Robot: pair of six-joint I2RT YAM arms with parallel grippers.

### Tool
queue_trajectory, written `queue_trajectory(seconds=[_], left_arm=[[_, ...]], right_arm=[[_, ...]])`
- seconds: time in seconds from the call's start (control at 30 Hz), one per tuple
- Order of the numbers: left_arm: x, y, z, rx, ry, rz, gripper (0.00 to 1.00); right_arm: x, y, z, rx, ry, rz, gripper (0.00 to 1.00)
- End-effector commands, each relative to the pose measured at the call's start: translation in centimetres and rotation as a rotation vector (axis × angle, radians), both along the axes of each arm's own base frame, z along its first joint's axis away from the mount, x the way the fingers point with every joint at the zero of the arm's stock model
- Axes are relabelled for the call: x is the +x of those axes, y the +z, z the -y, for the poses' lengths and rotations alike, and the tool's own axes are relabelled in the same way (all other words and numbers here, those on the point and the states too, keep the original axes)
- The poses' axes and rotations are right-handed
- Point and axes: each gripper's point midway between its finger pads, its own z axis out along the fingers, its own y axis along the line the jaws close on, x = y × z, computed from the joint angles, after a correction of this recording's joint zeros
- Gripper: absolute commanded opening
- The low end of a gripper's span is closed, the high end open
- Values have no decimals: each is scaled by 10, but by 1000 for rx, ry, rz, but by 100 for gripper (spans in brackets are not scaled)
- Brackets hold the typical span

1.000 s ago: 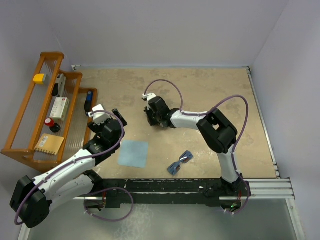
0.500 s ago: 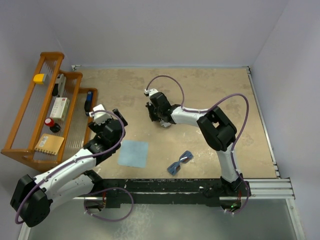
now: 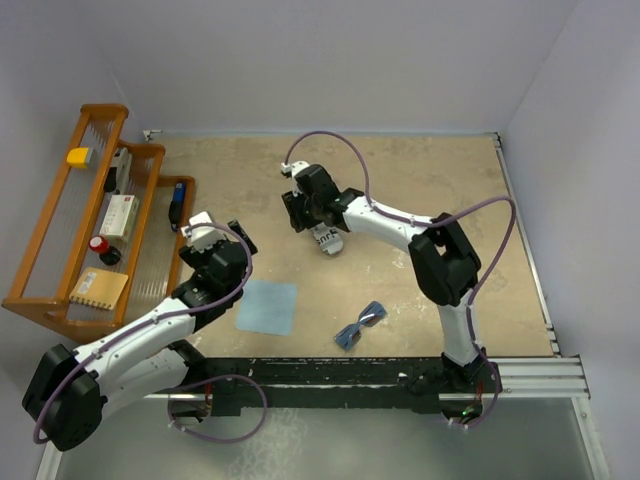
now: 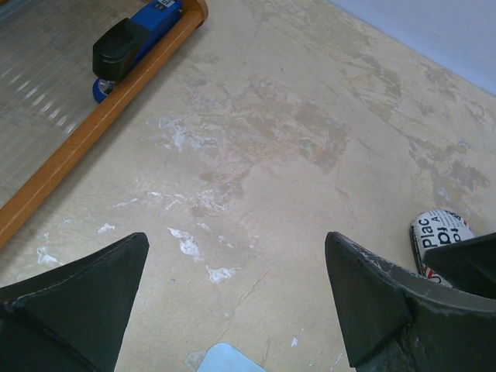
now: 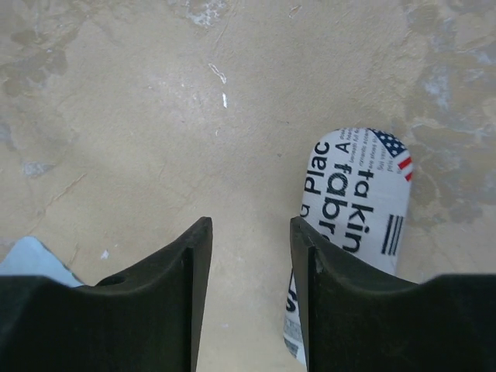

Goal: Organize the sunglasses
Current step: Adjust the sunglasses case at the center of the board.

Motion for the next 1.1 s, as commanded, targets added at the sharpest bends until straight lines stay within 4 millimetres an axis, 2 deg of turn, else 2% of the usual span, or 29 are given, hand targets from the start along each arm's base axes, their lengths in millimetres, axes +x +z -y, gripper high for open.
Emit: queue_trajectory(seconds=[0.0,0.13,0.37,0.5,0.63,0.83,1.07], left_arm=[[3,5,2,-31,-8,45,94],[3,1,5,-40,-20,42,94],[2,-5,8,-60,-38,39,94],[0,-7,7,-61,-41,35,94],[-1,-8,6,-64,-42,39,94],[-2,-10,8,-76,-49,43,94],[-3,-11,8,-85,-58,44,94]], right_arm=[[-2,63,14,-34,21,80,51],[-3,61,26,-115,33,77,57],[-2,39,46,-291,52,22,64],[-8,24,56,-363,75,-21,67],[-14,16,63,-392,107,-27,75],[-15,5,71,-394,122,-74,79],[-10,-8,69,-402,142,-105,85]])
